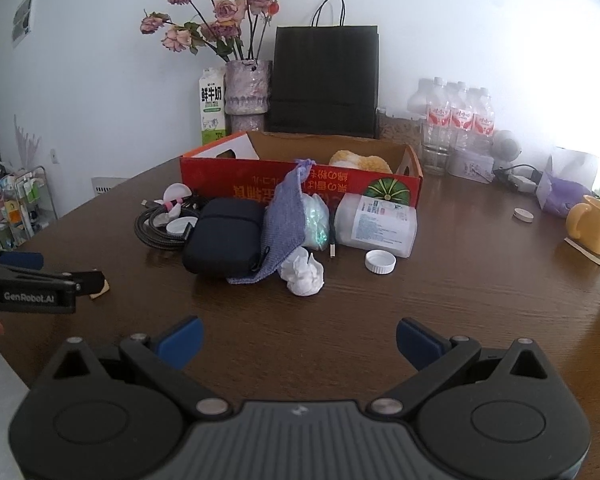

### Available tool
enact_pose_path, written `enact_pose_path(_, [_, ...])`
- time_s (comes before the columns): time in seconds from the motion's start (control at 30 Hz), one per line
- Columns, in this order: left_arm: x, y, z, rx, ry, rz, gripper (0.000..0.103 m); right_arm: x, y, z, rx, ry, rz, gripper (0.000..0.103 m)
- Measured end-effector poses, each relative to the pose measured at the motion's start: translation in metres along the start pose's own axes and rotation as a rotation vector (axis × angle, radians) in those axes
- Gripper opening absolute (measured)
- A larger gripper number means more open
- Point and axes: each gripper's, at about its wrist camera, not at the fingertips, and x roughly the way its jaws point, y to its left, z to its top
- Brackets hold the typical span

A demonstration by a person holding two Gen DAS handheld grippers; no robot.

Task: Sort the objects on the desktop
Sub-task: 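Grasp the wooden block with the left tool, then grasp the white tissue with the right tool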

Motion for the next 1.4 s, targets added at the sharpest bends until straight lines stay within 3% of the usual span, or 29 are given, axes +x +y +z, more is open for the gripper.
enact_pose_path(0.1, [0.009, 0.0, 0.0, 0.005, 0.024, -0.015, 0.075, 0.005, 0.001, -0.001, 0.002, 0.02, 0.004, 0.103])
enact_pose_path(0.3, [0.016, 0.002, 0.0, -0.008, 0.035, -0.062, 0.034, 0.012, 0.002, 0.0, 0.004, 0.04, 0.002, 0.103])
enact_pose_path(0.8, [0.016, -0.002, 0.02, -0.032, -0.025, -0.071, 0.033, 0.05, -0.008, 0.017, -0.031, 0.069, -0.056, 0.101])
enact_pose_path(1.3, [0.027, 0.009, 0.027, -0.072, -0.017, -0.054, 0.033, 0.096, -0.009, 0.038, -0.066, 0.114, -0.01, 0.063])
enact_pose_path(1.4, [0.03, 0.011, 0.027, -0.077, -0.012, -0.053, 0.033, 0.099, -0.009, 0.041, -0.06, 0.111, 0.02, 0.037])
